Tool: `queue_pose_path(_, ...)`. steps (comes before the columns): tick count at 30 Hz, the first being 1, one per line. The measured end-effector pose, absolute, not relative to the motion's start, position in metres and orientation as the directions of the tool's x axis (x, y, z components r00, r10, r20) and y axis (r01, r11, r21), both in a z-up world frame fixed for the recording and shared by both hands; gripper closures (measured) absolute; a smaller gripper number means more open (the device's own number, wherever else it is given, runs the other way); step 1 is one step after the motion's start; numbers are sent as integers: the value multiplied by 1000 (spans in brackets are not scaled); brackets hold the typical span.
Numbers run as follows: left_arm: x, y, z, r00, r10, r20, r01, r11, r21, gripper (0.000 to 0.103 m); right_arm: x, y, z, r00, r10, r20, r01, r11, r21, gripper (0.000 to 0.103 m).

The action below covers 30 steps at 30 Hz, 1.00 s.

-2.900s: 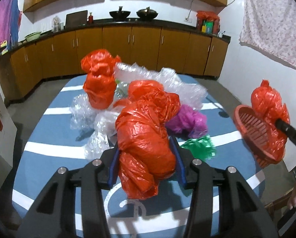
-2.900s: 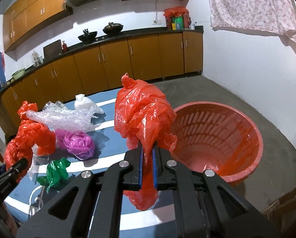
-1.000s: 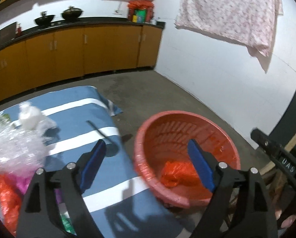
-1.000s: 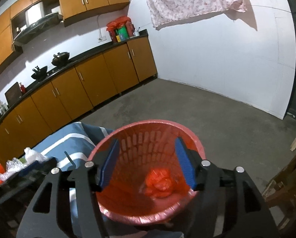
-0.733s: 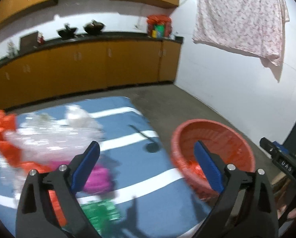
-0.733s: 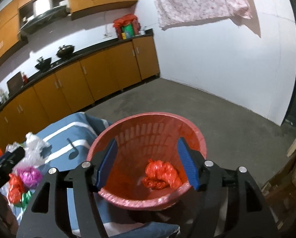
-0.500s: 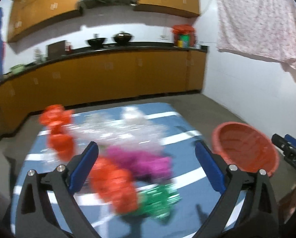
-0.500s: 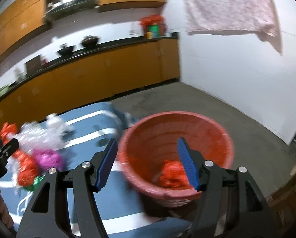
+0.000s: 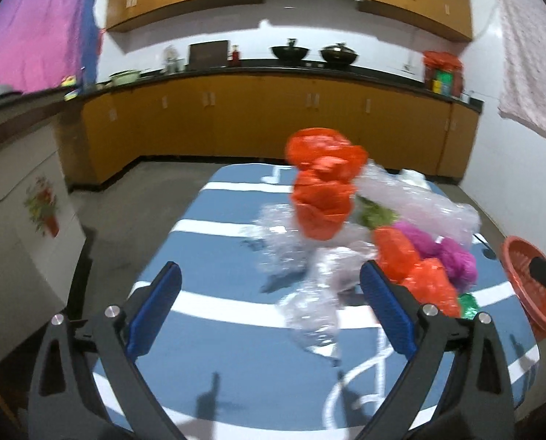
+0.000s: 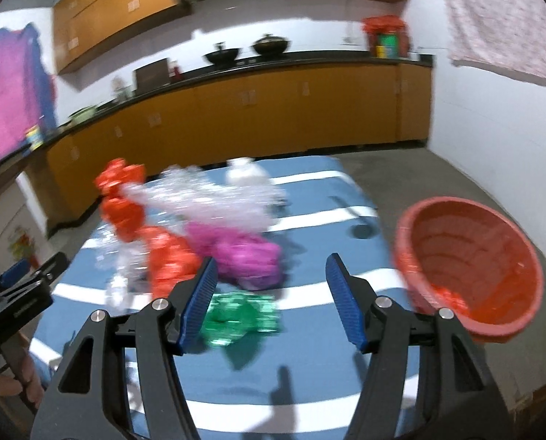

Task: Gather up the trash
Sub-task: 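Grasp another red bag from the pile with the right tool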

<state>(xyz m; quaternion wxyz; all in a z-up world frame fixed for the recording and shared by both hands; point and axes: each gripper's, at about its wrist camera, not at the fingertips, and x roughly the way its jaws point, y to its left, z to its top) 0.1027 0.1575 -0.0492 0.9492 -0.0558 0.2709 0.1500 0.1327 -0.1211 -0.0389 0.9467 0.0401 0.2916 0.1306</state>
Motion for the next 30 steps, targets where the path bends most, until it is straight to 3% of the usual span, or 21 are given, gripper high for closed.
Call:
queue_pose_path(13,78,206,-54,785,302,-541,-401,913,-74,7,174,-40,-83,679,303,-669,-307,945,116,47)
queue_pose_path(17,79,212,-59,777,300,-554,-409,909,-80,7,180,-30,-94,650,289,-703,-324,942,87,63)
queue_pose_path(21,82,211,-63,773,290,-564,-404,911,-85,7,178,-30,-94,652,295,-698,-332,939,87,74)
queue_pose_path(30,88,197,-67,778,258,-573,-369,925,-84,7,164,-46,-69,705,321,-632,-330,938,107,77)
